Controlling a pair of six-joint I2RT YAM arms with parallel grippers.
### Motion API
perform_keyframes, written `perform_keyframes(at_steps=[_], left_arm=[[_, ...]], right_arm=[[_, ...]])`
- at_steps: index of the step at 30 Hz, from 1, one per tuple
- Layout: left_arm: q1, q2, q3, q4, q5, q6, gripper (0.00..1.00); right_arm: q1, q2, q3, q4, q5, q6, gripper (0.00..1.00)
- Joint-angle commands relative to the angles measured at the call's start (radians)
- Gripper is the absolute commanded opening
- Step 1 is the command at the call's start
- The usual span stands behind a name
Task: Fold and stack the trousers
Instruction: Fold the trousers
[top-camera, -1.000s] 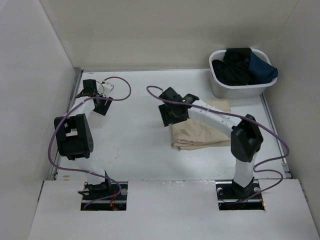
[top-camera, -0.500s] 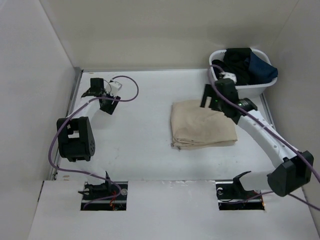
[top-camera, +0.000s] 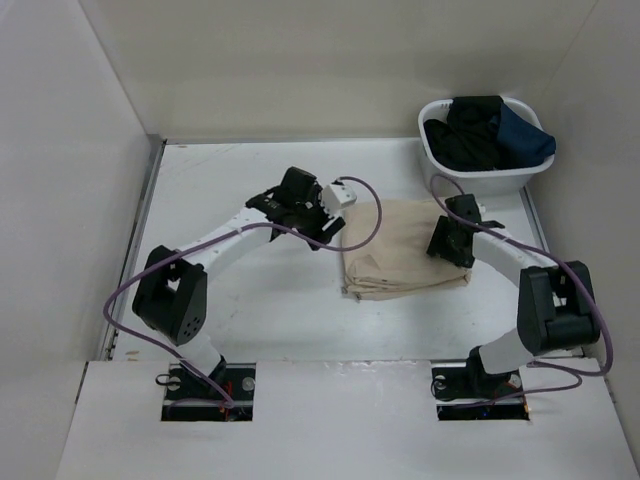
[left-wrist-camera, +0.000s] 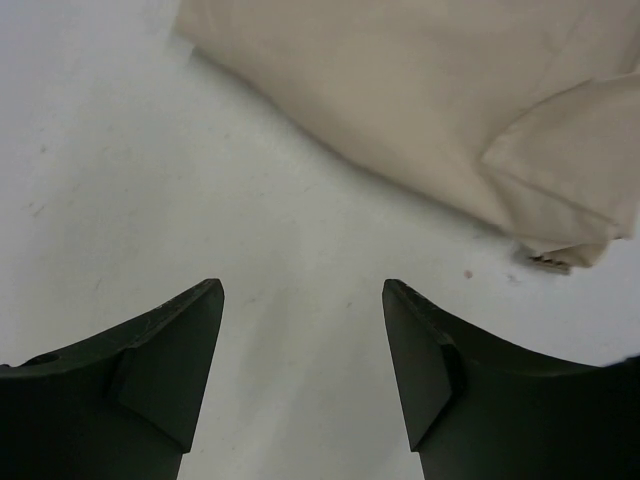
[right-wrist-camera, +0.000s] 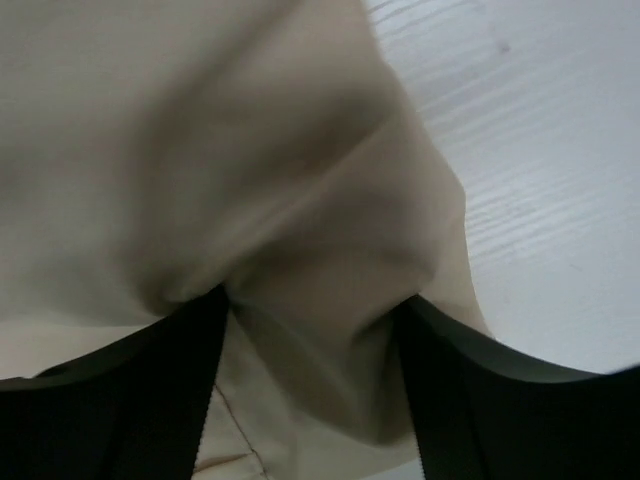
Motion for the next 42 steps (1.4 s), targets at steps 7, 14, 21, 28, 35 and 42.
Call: perform_keyframes(at_steps=[7, 14, 21, 28, 35, 42], left_arm=[[-0.022, -0.007, -0.084, 0.092, 0.023, -0.071, 0.63], [0.109, -0.097, -0.243, 0.095, -0.061, 0.007, 0.63], [0.278, -0.113, -0.357, 0.181, -0.112, 0.087, 0.64], [0.301, -0.065, -0.334, 0.198, -0.115, 0.093, 0.64], [0.326, -0.068, -0.210, 0.155, -0.103, 0.068, 0.64], [0.343, -0.169, -0.138, 0.123, -0.117, 0.058, 0.67]], right_arm=[[0.333, 0.108, 0.133, 0.007, -0.049, 0.020, 0.57], [0.466, 0.127, 0.179, 0.005, -0.144, 0.171, 0.58], [0.483, -0.025, -0.065, 0.106, -0.213, 0.319, 0.57], [0.483, -0.169, -0.133, 0.099, -0.228, 0.368, 0.60], [0.332, -0.414, -0.133, 0.021, -0.273, 0.317, 1.00], [-0.038, -0.611, 0.025, -0.264, -0.293, 0.077, 1.00]])
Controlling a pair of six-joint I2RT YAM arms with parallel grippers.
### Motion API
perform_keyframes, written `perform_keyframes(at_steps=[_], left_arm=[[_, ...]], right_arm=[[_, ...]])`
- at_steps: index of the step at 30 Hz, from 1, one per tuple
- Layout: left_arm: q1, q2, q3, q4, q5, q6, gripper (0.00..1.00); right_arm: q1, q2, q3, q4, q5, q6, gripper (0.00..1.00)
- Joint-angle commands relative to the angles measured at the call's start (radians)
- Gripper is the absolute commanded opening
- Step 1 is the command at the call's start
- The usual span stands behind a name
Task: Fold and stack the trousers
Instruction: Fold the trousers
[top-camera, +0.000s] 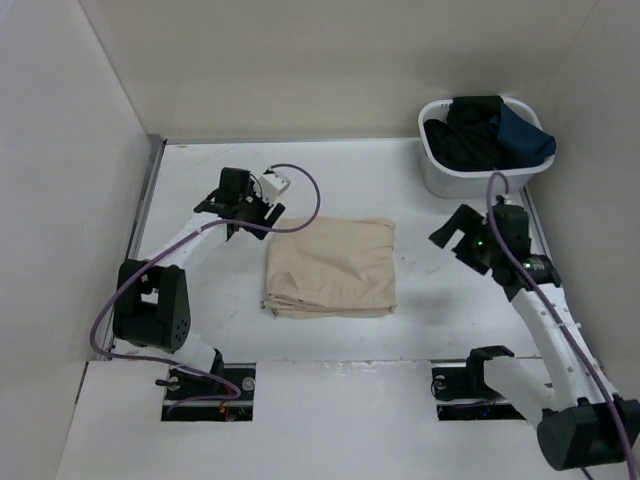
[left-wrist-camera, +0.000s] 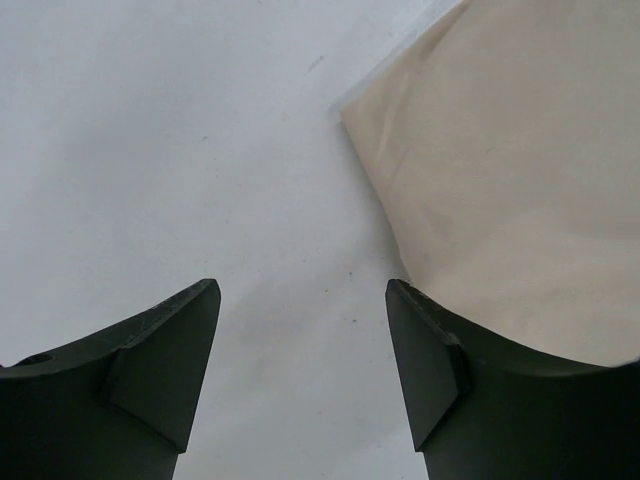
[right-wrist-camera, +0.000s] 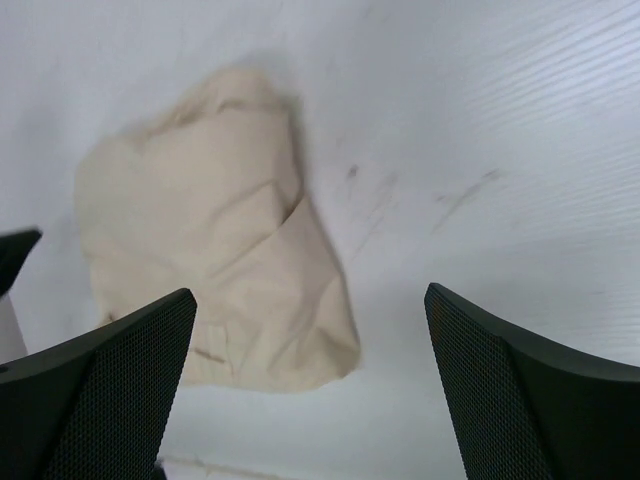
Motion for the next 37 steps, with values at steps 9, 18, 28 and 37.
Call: perform_keyframes(at_steps=[9, 18, 28, 37], left_arm=[[0.252, -0.147, 0.203, 0.020, -0.179, -0.196, 0.67], [0.619, -0.215, 0.119, -0.001, -0.098, -0.331, 0.68], [0.633, -0.236, 0.090, -0.004, -0.100, -0.308, 0.68], [0.582, -0.235, 0.087, -0.004, -0.104, -0.293, 0.68]], right_arm=[[-0.283, 0.049, 0.323, -0.306, 0.080, -0.308, 1.00], [-0.494, 0.027, 0.297, -0.291, 0.176, -0.329, 1.00], [-0.464, 0.035, 0.301, -0.295, 0.196, -0.346, 1.00], [-0.467, 0.007, 0.294, -0.286, 0.218, -0.351, 1.00]])
